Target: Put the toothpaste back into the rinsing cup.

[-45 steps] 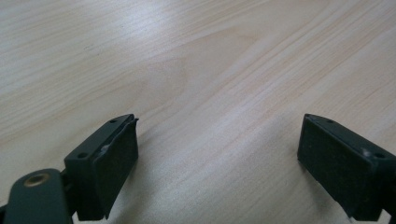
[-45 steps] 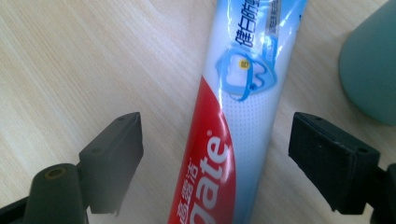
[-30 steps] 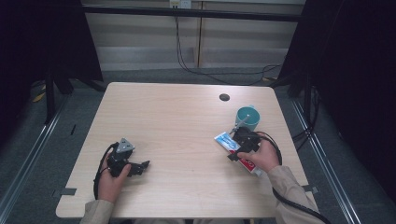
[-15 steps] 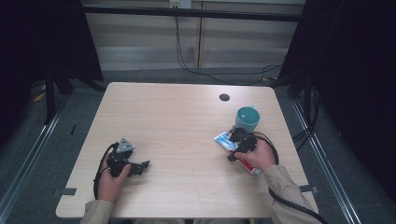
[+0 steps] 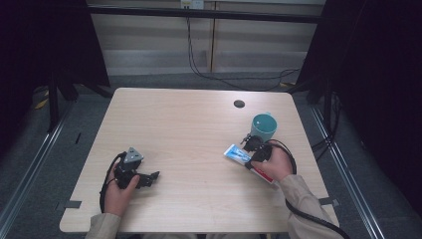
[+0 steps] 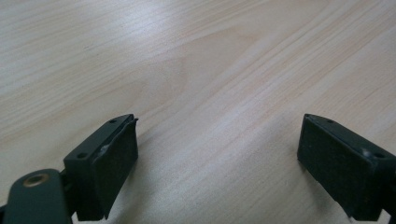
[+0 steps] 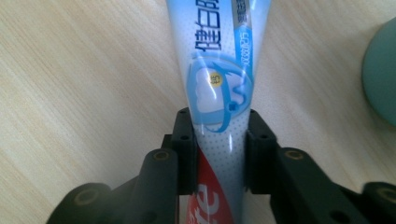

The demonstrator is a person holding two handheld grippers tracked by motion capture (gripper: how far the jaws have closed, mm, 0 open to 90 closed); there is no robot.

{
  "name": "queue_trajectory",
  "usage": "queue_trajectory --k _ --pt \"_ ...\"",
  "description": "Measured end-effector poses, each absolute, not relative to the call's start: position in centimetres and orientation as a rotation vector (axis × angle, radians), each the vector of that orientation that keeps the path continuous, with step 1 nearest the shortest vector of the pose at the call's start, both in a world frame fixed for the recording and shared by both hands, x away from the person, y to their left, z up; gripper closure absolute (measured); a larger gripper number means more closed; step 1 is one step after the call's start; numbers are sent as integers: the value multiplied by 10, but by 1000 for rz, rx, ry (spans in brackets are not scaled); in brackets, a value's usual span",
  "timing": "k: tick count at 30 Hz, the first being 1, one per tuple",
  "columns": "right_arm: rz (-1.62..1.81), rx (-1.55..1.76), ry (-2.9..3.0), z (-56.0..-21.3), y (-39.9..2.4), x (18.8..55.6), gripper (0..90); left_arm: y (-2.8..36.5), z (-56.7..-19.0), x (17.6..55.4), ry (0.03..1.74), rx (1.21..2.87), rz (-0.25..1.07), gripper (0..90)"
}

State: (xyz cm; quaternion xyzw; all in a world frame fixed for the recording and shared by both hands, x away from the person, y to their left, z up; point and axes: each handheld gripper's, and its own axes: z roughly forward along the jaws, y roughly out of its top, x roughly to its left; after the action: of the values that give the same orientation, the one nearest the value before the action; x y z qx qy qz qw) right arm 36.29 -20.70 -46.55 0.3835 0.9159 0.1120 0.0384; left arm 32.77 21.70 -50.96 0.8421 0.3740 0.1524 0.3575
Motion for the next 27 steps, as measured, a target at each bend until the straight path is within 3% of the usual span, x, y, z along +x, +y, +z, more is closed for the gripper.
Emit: queue_trajectory --k 12,27 --pt "491 1186 2766 -462 -217 355 751 217 -510 328 964 2174 391 120" --pt "728 1132 2694 -428 -213 351 750 217 -510 328 964 2174 390 119"
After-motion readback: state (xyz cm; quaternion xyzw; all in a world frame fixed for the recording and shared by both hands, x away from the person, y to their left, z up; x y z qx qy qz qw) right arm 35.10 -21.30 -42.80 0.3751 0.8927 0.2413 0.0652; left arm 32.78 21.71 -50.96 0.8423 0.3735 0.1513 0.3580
